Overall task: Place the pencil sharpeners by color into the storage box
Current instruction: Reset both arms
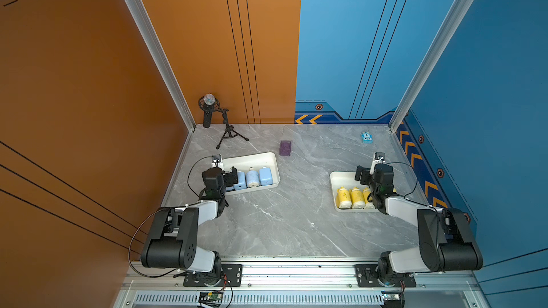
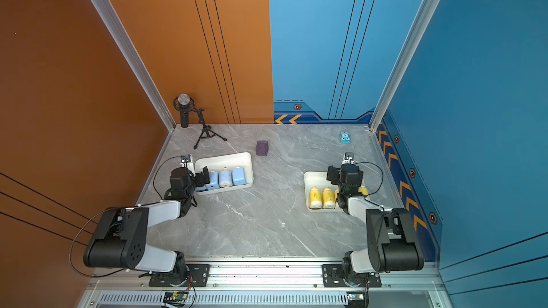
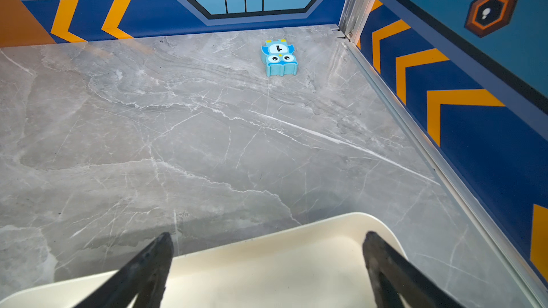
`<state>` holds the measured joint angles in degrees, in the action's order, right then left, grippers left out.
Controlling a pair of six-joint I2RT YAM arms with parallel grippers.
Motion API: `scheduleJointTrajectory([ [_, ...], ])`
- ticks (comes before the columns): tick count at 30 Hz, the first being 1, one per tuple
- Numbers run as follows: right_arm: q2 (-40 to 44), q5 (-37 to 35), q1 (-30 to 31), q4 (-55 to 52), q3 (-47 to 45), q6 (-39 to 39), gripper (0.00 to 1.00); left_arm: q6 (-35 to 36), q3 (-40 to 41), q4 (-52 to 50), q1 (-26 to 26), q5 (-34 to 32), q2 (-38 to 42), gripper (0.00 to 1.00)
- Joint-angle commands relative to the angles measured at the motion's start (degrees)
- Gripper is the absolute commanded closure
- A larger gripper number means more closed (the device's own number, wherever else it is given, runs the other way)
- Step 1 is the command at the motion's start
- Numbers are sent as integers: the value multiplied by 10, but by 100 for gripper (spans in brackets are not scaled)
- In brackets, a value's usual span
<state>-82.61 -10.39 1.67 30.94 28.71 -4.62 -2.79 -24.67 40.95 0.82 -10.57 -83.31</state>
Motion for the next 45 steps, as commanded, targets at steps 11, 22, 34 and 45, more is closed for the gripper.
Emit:
scheduleJointTrajectory([
  [11, -10, -26, 21, 94, -40, 20, 0, 4, 33, 89, 6, -26, -40, 2],
  [22, -33, -7, 11, 132, -51, 13, 0, 6, 38, 104, 8, -26, -44, 2],
  [34, -43, 25, 2, 154, -59, 16, 0, 9, 37, 103, 9, -28, -47, 2],
  [45, -43, 25, 2, 153, -59, 16, 0, 16, 32, 103, 18, -45, -51, 2],
])
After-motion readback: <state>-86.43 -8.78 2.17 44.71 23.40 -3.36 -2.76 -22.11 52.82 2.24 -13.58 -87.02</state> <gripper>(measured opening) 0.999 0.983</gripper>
